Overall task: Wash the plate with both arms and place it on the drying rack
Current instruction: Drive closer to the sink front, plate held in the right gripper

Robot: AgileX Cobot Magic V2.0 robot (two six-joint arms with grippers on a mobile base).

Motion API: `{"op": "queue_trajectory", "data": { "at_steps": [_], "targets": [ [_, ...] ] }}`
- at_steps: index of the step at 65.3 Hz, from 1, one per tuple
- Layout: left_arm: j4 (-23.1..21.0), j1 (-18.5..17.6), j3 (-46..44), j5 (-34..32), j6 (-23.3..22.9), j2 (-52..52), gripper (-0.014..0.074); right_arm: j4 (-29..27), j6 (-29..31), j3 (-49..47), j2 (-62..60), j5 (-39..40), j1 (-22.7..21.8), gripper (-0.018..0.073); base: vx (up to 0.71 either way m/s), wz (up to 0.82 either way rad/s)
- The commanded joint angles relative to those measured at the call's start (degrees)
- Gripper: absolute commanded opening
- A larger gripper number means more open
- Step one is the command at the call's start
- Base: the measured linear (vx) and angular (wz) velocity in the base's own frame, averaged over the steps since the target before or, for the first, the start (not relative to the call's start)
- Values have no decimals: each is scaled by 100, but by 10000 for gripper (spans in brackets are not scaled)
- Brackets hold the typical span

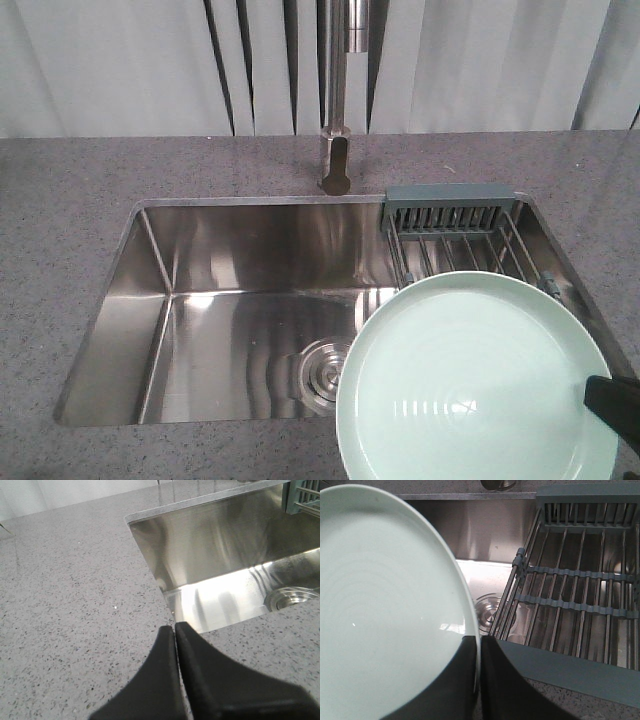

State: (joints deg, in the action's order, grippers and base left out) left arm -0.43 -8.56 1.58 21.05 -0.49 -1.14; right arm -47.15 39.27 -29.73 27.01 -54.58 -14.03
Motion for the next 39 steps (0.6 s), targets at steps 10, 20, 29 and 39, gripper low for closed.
{"op": "queue_trajectory", "data": {
  "at_steps": [10,20,29,39],
  "targets": [
    [-53,-44,-187,-402,-21,-35,-6,-284,-3,-152,23,221,-41,-1,4,0],
    [-53,-44,-187,-402,-21,-35,-6,-284,-3,-152,23,221,-41,-1,4,0],
    [-53,-44,-187,-402,-21,-35,-6,-284,-3,-152,23,221,-41,-1,4,1],
    [-53,-44,-187,-402,-21,-35,-6,-284,-3,-152,23,221,-41,-1,4,1]
  ]
}}
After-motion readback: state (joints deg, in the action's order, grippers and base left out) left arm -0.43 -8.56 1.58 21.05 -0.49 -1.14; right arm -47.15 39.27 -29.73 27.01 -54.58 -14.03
